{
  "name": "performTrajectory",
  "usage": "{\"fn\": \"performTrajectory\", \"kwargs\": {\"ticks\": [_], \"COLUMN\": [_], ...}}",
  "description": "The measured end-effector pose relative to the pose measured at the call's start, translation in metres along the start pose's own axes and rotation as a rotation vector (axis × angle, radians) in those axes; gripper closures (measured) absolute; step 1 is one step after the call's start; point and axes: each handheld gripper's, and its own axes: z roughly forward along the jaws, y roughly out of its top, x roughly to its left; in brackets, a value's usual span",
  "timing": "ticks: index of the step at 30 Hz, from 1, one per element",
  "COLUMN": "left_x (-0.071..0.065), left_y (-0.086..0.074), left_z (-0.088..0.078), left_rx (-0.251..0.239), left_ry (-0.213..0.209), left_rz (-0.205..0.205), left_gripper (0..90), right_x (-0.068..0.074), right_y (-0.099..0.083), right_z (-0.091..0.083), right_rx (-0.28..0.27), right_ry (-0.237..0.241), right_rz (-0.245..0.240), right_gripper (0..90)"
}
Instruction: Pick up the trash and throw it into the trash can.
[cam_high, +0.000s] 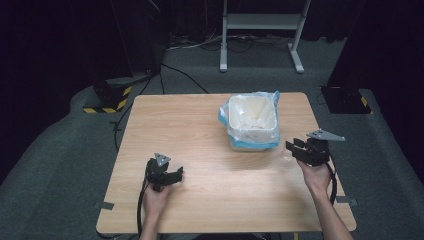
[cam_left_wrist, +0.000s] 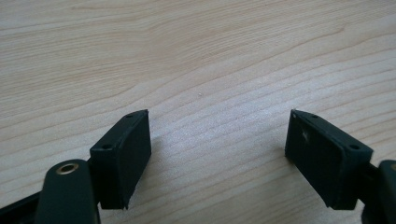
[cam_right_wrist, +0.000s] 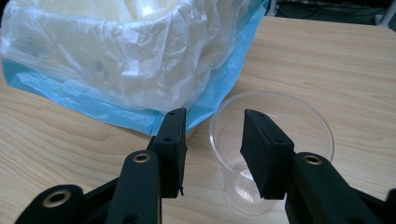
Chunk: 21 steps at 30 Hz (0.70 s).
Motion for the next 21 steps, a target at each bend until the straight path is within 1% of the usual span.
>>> {"fn": "performTrajectory", "kwargs": {"ticks": [3,9,13,20,21], "left_x": [0.0,0.0,0.0,0.0,0.0], "left_y": [0.0,0.0,0.0,0.0,0.0], "left_z": [0.0,0.0,0.0,0.0,0.0], "left_rx": [0.0,0.0,0.0,0.0,0.0], "left_ry": [0.0,-0.001,-0.001,-0.001,-0.001], "left_rz": [0.001,0.001,0.001,0.001,0.001], "left_gripper": [22.3,22.4,22.3,22.3,22.3], "right_x": [0.0,-0.002,-0.002,-0.003,-0.003], "right_y": [0.003,0.004,0.005,0.003,0.003], "right_z": [0.004,0.015,0.019,0.027,0.028], "right_rx": [0.001,0.042,0.052,0.081,0.082], "right_ry": [-0.006,-0.018,-0.024,-0.024,-0.023], "right_rz": [-0.01,-0.01,-0.022,-0.02,-0.026], "right_gripper": [61.0,62.8,64.4,70.0,71.1]}}
